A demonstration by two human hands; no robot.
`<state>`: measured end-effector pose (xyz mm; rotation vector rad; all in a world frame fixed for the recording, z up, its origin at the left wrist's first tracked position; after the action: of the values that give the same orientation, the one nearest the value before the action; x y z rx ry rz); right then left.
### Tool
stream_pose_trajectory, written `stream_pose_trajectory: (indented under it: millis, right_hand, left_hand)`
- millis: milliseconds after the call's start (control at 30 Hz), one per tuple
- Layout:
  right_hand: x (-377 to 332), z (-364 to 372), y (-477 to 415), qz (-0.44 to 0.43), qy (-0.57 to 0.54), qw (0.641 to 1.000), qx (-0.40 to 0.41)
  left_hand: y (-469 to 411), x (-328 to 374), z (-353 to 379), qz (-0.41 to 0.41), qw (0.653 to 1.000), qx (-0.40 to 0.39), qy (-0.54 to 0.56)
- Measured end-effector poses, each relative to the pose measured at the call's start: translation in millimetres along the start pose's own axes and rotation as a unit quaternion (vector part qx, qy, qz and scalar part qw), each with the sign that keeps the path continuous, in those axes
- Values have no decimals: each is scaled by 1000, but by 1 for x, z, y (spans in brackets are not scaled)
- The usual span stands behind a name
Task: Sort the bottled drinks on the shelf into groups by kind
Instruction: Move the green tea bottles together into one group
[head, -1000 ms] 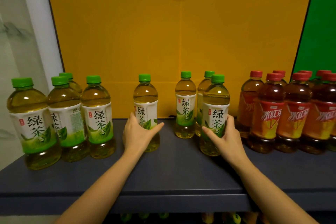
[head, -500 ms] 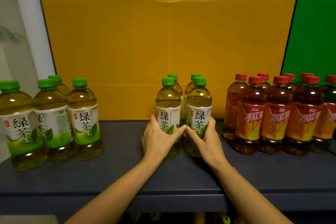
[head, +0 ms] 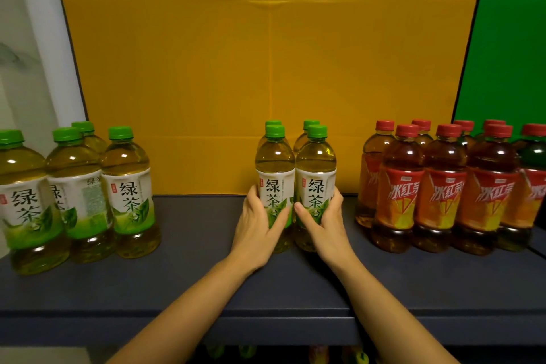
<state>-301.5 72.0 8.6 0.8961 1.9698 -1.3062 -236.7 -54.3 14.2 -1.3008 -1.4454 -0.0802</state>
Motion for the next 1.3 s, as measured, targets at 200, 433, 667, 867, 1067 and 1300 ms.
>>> stream_pose_trajectory:
  millis: [200,433,667,867,1067,1300]
  right_hand:
    - [0,-1,0,3,32,999,18]
    - [-35,-21,22,-131,178,956,192]
    - [-91,39,40,-200,101,973,61]
    - [-120,142,36,-148,90,977,-128]
    - [-128,215,20,-40,15,980,-196]
    - [-123,237,25,-26,34,986,-162]
  left_hand:
    - [2,2,0,6,1000,2,-28]
    - [17,-1,-40,29,998,-1,-56]
    - [44,-25,-152,142,972,182,-46]
    - [56,-57,-223,102,945,301,-83]
    - [52,-79,-236,29,965,255,-62]
    - [43,-101,-234,-81,976,202,3]
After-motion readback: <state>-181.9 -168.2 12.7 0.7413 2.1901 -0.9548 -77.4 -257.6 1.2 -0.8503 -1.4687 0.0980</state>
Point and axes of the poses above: each hand's wrist, its own y-axis away from the middle knuckle, its own z-axis out of the palm, x = y × z, the point moved 4 cm from there along -y, towards the middle knuckle, and after that the axes turned 9 degrees about y, right-handed, at the moved point
